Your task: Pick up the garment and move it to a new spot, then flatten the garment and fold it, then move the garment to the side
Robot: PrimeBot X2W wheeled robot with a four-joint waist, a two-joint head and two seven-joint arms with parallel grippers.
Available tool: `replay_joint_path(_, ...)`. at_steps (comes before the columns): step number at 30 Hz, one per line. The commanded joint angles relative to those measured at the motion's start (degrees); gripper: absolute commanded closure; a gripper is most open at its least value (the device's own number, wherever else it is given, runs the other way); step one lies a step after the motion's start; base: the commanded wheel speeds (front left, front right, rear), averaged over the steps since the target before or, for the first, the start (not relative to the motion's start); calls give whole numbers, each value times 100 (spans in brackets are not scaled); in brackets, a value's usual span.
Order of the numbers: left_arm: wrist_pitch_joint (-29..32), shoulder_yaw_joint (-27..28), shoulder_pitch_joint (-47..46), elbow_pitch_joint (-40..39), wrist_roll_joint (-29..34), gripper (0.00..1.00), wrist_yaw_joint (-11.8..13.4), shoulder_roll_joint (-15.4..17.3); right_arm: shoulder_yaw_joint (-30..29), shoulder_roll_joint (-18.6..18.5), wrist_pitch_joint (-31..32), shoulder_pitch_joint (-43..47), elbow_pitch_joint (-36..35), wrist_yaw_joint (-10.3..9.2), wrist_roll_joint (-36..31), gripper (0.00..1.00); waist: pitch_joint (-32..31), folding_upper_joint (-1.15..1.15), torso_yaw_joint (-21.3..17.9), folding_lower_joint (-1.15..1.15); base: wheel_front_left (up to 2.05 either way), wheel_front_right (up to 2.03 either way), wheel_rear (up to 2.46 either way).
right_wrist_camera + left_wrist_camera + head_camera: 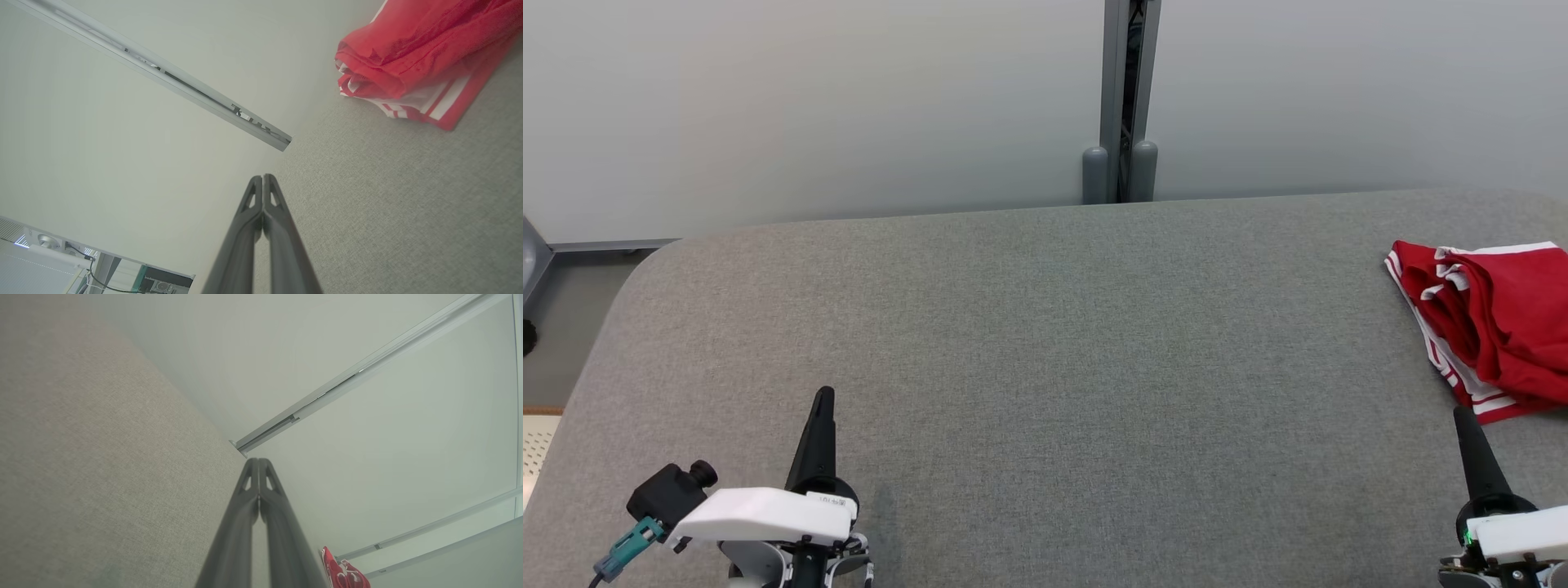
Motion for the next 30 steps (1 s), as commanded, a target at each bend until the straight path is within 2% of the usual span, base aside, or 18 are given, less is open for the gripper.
replay_joint_path(1,26,10,-211,-16,-165,100,-48,24,-63,-38,55,-104,-26,1,153,100,3,0,-1,0,0,0,0)
replay_joint_path(30,292,-28,-732,425,-1826,100,-250,28,-606,0,627,-411,196,0,1619,100,69,0,-21,0,0,0,0)
